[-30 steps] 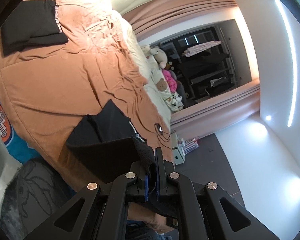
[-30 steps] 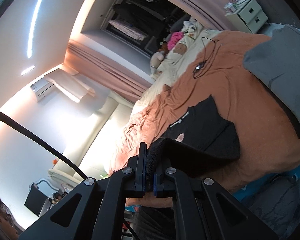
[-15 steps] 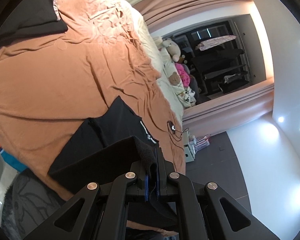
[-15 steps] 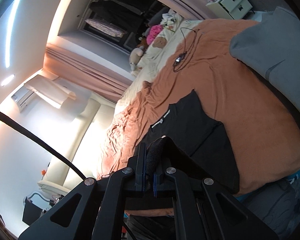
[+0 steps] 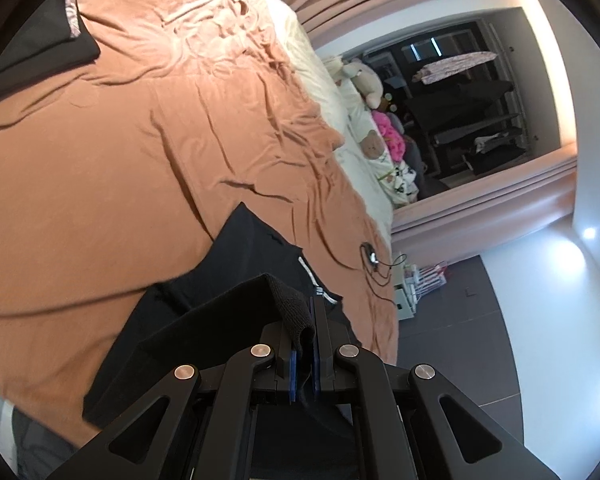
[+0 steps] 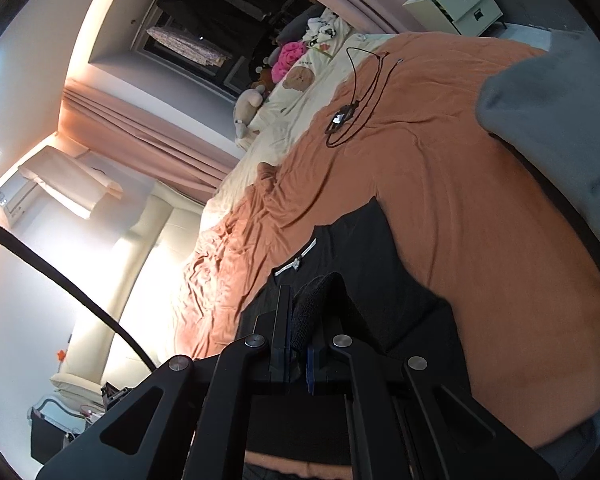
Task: Fold small clothes
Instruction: 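Carry the held hem over toward the collar with both tools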
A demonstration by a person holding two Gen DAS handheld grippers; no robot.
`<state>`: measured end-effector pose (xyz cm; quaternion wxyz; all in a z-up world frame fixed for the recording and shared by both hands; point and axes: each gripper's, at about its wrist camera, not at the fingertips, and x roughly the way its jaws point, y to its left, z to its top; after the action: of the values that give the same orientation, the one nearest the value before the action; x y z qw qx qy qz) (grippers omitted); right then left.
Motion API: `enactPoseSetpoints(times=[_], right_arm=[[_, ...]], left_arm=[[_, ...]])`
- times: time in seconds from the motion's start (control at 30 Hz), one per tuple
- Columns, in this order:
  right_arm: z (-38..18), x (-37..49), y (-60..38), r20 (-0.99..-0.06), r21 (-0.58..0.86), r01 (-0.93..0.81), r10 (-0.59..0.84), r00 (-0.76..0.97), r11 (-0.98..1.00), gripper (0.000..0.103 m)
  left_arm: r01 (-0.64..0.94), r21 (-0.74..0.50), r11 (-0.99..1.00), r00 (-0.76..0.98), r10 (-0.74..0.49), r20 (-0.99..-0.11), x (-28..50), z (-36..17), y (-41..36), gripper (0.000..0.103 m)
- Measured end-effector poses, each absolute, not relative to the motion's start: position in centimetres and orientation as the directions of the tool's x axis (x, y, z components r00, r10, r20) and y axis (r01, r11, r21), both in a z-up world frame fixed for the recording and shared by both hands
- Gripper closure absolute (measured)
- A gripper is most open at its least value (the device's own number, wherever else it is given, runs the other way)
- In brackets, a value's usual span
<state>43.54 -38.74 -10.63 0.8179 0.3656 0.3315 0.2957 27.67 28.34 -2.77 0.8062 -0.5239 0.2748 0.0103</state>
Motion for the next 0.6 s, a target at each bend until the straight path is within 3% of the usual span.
enactPoseSetpoints(times=[0.6], right_arm=[[-9.6, 54.6, -34.2, -0.473, 0.735, -0.172, 0.678, 0.563, 0.656, 0.101]], left_arm=[[-0.426, -0.742, 0.518, 0.755, -0.249, -0.607, 40.7, -5.9, 30.4, 0.098]])
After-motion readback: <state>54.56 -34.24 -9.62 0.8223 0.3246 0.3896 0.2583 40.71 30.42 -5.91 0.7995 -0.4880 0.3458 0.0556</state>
